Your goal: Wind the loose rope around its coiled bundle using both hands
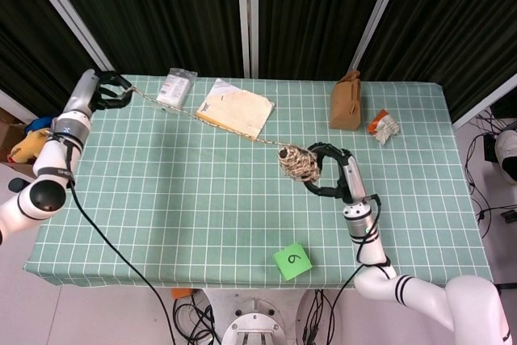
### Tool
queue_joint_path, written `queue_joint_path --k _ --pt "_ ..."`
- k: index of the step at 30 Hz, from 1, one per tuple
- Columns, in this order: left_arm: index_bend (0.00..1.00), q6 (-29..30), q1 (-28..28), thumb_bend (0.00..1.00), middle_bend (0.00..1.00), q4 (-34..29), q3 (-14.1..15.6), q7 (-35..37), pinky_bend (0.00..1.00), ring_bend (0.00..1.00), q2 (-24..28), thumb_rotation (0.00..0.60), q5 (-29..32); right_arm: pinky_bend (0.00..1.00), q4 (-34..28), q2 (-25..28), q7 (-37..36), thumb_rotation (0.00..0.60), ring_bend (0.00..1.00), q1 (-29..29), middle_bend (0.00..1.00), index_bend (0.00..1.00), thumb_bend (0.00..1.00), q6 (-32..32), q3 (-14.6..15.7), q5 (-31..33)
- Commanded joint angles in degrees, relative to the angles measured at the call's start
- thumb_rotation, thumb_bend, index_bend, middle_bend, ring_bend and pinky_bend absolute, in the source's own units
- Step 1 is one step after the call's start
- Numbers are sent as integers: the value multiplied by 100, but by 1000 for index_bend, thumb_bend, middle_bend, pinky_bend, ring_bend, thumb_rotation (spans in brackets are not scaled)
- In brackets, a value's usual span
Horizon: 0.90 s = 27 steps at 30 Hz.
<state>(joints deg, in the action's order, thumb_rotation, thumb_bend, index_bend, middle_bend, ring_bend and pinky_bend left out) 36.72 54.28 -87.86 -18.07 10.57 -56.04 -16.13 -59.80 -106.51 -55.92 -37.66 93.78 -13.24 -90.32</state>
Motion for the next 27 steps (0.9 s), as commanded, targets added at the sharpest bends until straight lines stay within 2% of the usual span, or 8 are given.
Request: queue_joint_path --k 1,6,12,16,23,27 --pt "831 243 -193 498 362 -257 89 -118 342 262 25 600 -370 806 51 -20 -5 600 620 3 642 844 735 -9 -117 88" --pt "831 600 -544 497 362 -777 147 -163 341 262 179 600 -1002 806 228 -80 68 600 620 -54 642 844 743 -171 -380 337" --pt "833 1989 -1140 498 362 -1758 386 -589 341 261 186 600 -2467 806 470 -204 43 600 620 -189 641 844 746 -563 -718 737" --pt "834 2440 -1449 498 362 -2301 481 -682 341 261 272 600 -3086 806 699 -287 54 600 620 -341 641 845 745 -829 -896 914" --pt "833 3163 -1901 497 362 -3179 578 -864 341 261 460 600 -4409 804 1159 -337 570 600 620 -913 640 844 712 -1555 -1223 1178" --pt "833 3647 -2029 497 362 -3414 544 -1208 341 261 369 600 -5061 805 1299 -390 907 600 620 -1180 639 844 706 -1847 -1225 1195"
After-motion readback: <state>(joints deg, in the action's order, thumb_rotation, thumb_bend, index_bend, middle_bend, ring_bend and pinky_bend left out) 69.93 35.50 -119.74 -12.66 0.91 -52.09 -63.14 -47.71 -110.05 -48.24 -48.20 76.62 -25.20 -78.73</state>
